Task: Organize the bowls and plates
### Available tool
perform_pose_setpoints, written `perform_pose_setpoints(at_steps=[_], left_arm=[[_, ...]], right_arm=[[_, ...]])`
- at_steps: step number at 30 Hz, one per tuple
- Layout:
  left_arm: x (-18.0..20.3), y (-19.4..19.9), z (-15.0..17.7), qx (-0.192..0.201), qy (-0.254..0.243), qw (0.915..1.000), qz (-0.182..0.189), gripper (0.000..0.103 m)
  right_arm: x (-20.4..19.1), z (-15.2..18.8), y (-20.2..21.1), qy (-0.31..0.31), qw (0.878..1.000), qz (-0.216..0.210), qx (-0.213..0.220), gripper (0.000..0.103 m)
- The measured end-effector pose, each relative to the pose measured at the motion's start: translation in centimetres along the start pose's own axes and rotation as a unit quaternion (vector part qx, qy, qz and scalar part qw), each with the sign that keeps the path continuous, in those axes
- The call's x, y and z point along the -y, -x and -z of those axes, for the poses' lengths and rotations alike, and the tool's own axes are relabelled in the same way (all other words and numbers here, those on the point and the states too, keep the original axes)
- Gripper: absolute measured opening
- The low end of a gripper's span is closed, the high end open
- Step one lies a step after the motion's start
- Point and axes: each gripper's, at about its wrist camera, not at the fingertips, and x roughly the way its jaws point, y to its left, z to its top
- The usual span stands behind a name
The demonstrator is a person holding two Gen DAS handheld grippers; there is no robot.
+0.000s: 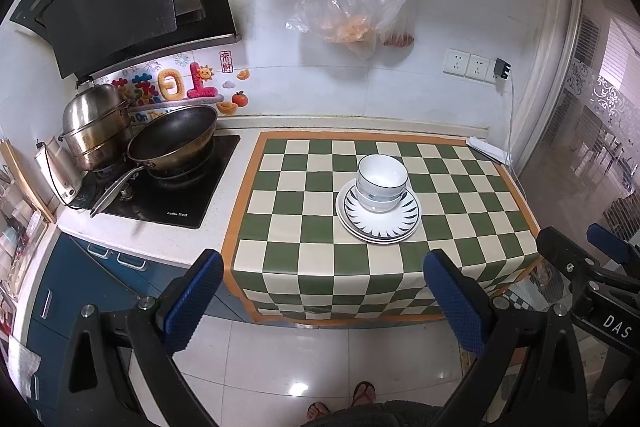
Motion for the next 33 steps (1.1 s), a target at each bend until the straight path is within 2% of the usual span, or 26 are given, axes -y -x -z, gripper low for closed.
perform_pose_setpoints(at_steps=[33], left_arm=[[0.44,-0.03,0.1,0.0,0.001,1.0,-0.002,0.103]], right_arm=[[0.6,0.38,-0.32,-0.003,1.0,0.004,-0.001,0.102]])
